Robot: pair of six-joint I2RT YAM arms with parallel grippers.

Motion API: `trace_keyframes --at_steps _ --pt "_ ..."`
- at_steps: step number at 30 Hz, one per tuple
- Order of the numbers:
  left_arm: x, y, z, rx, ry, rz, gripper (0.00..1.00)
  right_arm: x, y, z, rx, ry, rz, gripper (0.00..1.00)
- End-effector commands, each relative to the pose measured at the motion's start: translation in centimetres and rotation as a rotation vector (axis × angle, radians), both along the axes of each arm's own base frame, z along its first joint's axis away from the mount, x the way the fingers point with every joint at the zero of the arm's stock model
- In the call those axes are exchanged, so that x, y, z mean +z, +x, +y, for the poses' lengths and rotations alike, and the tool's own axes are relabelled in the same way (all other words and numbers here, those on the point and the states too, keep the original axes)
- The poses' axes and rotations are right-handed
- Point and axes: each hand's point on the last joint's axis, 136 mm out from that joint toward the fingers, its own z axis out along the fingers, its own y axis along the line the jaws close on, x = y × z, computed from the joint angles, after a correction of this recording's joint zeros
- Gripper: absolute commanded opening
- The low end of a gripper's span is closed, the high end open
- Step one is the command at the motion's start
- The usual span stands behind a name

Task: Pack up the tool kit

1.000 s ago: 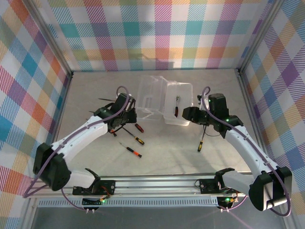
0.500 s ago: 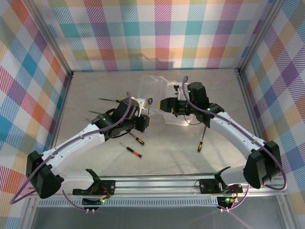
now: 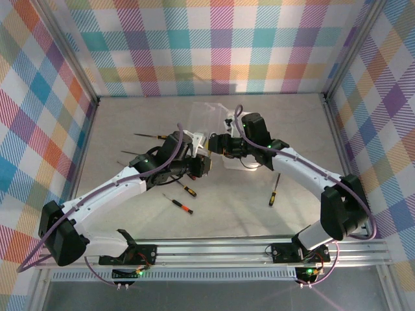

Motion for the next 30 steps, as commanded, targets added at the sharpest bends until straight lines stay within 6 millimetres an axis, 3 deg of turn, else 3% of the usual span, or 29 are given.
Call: trace_keyframes --at_steps 1,6,8,10,12,15,21,24,30 --pt "2.3 0.1 -1.6 -0.033 -0.087 -0.052 0.0 1.3 0.7 1.2 0.012 0.046 -0.011 0.34" --pt "2.0 0.3 -1.5 -0.026 -0.075 -0.051 0.0 1.2 1.0 1.0 -0.017 0.04 -0.015 0.09" --pt "1.8 0.3 -1.4 -0.022 -0.068 -0.053 0.09 1.1 1.3 0.6 -0.042 0.016 -0.022 0.02" --pt "1.8 0.2 -1.3 -0.023 -0.069 -0.054 0.2 1.1 1.4 0.3 -0.056 0.001 -0.037 0.01" --pt "1.7 0.2 -1.1 -0.017 -0.062 -0.059 0.4 1.0 1.7 -0.2 -0.085 -0.018 -0.052 0.0" --pt "2.0 0.2 -0.6 -0.004 -0.068 -0.084 0.56 1.0 2.1 -0.8 -0.119 -0.042 -0.063 0.0" --pt "2.8 0.3 1.0 0.047 -0.056 -0.135 0.71 1.1 3.7 -2.9 -0.192 -0.085 -0.094 0.0" --pt "2.4 1.1 3.2 0.154 0.018 -0.156 0.76 0.9 5.1 -5.4 -0.249 -0.164 -0.126 0.01" --pt "0.4 2.1 9.0 0.414 0.179 -0.182 0.81 -0.8 7.9 -12.6 -0.405 -0.467 -0.167 0.02"
